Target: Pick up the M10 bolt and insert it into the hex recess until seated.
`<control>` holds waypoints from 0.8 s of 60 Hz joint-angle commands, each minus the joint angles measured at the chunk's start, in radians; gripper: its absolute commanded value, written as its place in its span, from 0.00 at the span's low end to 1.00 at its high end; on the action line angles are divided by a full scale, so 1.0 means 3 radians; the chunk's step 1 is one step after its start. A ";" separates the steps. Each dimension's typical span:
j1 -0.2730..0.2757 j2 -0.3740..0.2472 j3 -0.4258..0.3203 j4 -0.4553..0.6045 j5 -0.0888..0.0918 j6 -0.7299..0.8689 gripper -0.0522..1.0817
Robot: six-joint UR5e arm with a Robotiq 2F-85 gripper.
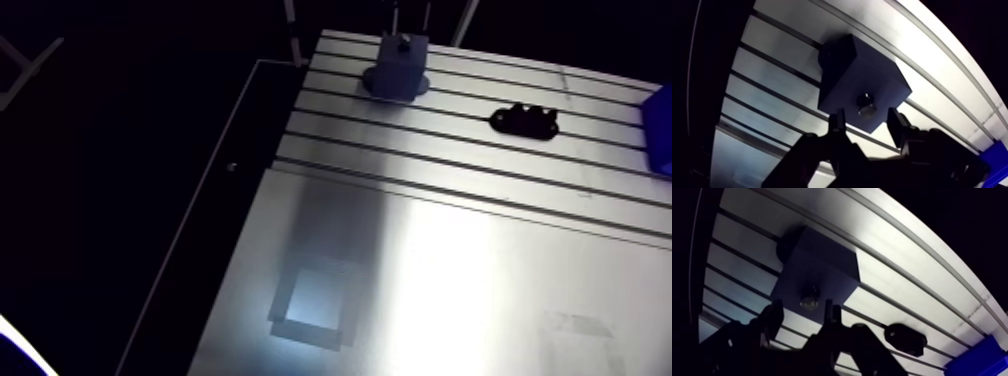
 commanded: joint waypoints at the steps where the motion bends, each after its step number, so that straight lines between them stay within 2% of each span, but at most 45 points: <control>1: 0.0015 -0.0016 -0.0002 -0.0004 0.0009 -0.0013 0.06; 11: 0.0015 -0.0036 -0.0012 0.0000 0.0014 0.0002 0.06; 22: 0.0009 -0.0082 -0.0018 0.0006 0.0050 0.0031 0.06; 31: -0.0001 -0.0093 -0.0003 0.0016 0.0045 0.0366 0.06; 42: -0.0010 -0.0208 0.0049 0.0016 0.0045 0.0686 0.06; 48: -0.0025 -0.0226 0.0073 0.0017 0.0059 0.0818 0.07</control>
